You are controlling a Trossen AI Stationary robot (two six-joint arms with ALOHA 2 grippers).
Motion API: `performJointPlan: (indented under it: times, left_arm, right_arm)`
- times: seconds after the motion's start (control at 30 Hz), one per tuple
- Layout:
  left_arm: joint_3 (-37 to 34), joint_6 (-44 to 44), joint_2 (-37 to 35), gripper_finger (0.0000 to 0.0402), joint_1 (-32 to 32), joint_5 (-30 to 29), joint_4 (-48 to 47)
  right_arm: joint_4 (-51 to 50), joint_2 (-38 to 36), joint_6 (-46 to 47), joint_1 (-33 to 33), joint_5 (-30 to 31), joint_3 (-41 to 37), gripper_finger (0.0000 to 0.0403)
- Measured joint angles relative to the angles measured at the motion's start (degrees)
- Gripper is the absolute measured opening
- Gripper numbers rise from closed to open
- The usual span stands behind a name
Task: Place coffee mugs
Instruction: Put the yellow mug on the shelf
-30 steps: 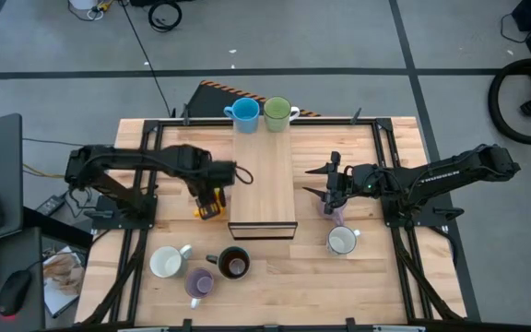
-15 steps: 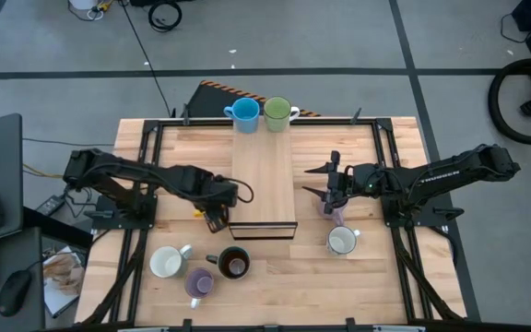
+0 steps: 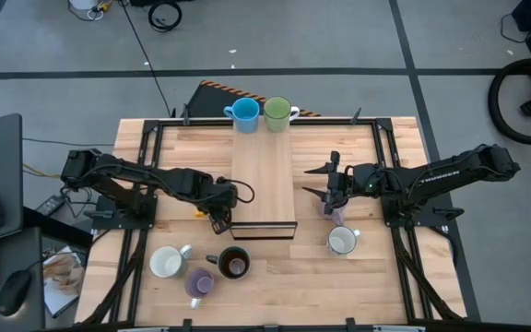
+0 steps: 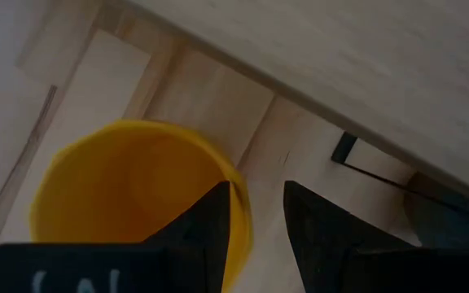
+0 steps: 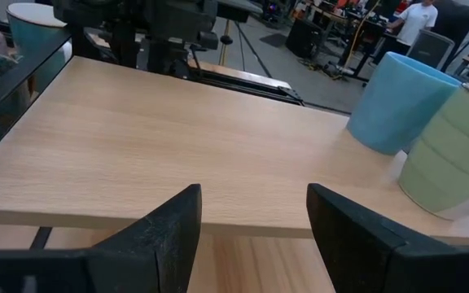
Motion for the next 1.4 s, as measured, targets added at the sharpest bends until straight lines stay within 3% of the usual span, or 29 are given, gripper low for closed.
performJointPlan:
  times: [0.3,0.57,0.9,1.23,1.4]
  left_arm:
    - [-0.04,1.70,-0.33,0.0106,0.03,0.90,-3.22]
    - [-0.46,4.24,0.60,0.0103,-0.71,-3.43,-10.54]
    - [-0.42,4.26,0.04,0.0102,-1.02,-3.49,-9.08]
    - [-0.15,6.48,-8.97,0.0102,-0.82,-2.89,-8.24]
    - [-0.09,6.54,-8.49,0.0102,-1.01,-6.91,-7.33]
  right_arm:
    - [-0.02,0.00,0.02,0.00,-0.14,0.00,0.0229]
    - [-0.02,0.00,0.02,0.02,-0.32,0.00,0.0229]
    - [0.15,0.02,0.04,0.00,-0.42,0.00,0.0229]
    - [0.43,0.02,0.24,0.02,-0.44,0.00,0.0229]
    - [0.42,0.02,0.24,0.02,-0.56,0.00,0.0229]
